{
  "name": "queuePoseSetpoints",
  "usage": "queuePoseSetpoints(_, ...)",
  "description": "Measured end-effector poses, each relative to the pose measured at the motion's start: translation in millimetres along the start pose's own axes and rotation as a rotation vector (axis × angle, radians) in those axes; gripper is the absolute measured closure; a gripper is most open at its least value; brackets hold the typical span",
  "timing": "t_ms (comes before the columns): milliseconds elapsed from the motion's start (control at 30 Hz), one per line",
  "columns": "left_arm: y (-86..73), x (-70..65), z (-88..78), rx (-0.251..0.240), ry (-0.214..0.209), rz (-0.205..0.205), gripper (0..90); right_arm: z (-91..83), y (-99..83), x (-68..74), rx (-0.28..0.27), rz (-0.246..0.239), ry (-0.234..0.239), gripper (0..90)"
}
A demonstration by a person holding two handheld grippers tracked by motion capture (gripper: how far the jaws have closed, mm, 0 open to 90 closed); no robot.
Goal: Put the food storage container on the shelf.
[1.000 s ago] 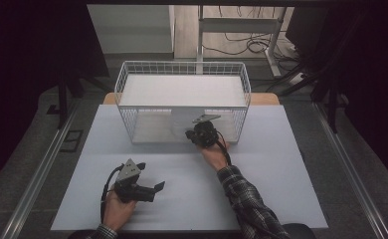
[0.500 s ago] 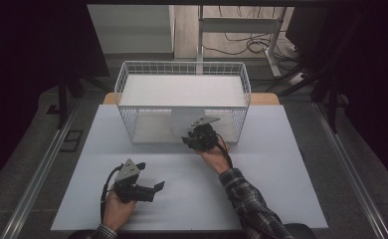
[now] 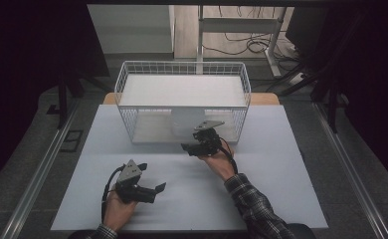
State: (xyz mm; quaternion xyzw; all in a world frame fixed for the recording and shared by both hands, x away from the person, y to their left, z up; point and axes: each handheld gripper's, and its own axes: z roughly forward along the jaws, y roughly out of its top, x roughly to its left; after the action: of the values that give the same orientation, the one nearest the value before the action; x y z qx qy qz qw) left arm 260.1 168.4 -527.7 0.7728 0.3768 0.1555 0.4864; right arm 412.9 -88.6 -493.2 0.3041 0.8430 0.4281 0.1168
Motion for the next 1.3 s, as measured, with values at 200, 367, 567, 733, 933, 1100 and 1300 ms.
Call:
queuePoseSetpoints(200, -0.2, 0.2, 0.2, 0.003, -0.002, -0.003, 0.5, -6.6, -5.4, 2.7, 0.01, -0.003, 0.023, 19.0)
queuePoseSetpoints(367, -0.2, -0.2, 0.9, 0.008, -0.004, -0.002, 0.5, -12.8, -12.3, 4.3, 0.018, -0.029, 0.029, 8.4)
queuePoseSetpoints(567, -0.3, -0.3, 0.8, 0.01, -0.005, -0.002, 0.5, -20.3, -17.3, 4.3, 0.031, -0.04, 0.015, 2.5)
queuePoseSetpoints(733, -0.4, 0.0, 0.1, 0.007, -0.007, -0.007, 0.5, -32.7, -23.6, 4.2, 0.024, -0.027, 0.021, 1.4)
queuePoseSetpoints(933, 0.0, -0.3, 0.0, 0.012, -0.005, -0.008, 0.7, -51.4, -35.5, 6.1, 0.015, -0.022, 0.02, 1.2)
queuePoseSetpoints(1100, -0.1, -0.5, 0.4, 0.024, 0.0, -0.007, 1.0, -63.0, -41.7, 6.2, 0.006, -0.015, 0.019, 1.0)
queuePoseSetpoints(1300, -0.3, -0.7, -4.0, 0.03, 0.011, -0.01, 1.1, -81.9, -50.9, 7.5, -0.015, -0.005, 0.003, 0.9)
